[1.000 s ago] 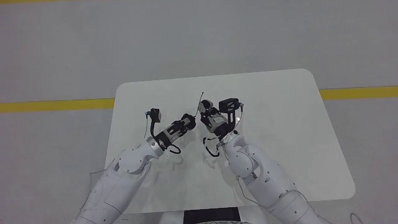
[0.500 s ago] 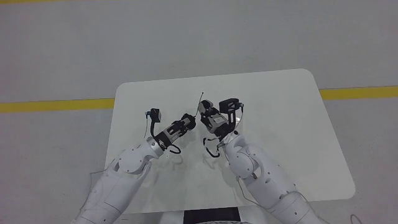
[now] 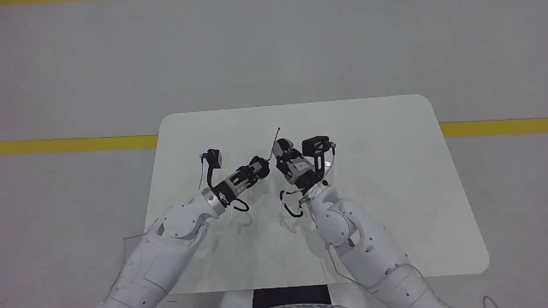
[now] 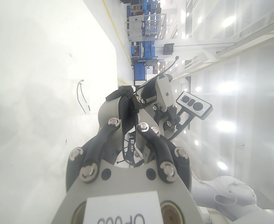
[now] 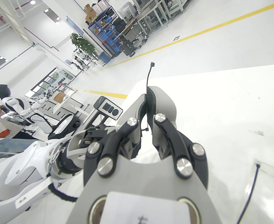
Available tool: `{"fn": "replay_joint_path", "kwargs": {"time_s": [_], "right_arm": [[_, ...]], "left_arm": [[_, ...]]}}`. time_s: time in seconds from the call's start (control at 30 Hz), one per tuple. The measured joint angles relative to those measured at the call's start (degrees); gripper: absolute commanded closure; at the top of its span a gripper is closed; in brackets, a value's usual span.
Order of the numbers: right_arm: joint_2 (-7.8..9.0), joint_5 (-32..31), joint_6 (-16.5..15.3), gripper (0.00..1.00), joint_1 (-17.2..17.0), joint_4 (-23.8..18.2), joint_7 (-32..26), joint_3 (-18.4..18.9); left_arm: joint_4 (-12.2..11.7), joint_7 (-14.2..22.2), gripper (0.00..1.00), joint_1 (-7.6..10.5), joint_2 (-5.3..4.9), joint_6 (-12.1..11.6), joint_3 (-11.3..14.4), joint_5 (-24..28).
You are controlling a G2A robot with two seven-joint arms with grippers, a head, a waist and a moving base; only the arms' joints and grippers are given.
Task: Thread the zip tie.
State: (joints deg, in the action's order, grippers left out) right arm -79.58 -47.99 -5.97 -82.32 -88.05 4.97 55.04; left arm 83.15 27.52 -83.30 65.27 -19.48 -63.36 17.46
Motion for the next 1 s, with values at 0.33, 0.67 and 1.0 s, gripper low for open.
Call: {"fn": "replay_joint_path", "kwargs": {"time_s": [0.33,0.67,1.0], "right_arm": [[-0.21,0.0,-0.2,1.0,0.2,0.3,-0.1,0.0],[-0.38,-0.1,-0.2,1.0,0.3,0.9,-0.5,0.1],[-0.44,0.4,-0.5,1.0,0.0,1.0,-1.0,0.5]], "left_arm": [[0.0,0.0,1.0,0.0,0.0,0.0,0.0,0.0],[0.0,0.0,1.0,0.0,0.0,0.0,0.0,0.0],[0.0,0.0,1.0,0.0,0.0,0.0,0.0,0.0]]}}
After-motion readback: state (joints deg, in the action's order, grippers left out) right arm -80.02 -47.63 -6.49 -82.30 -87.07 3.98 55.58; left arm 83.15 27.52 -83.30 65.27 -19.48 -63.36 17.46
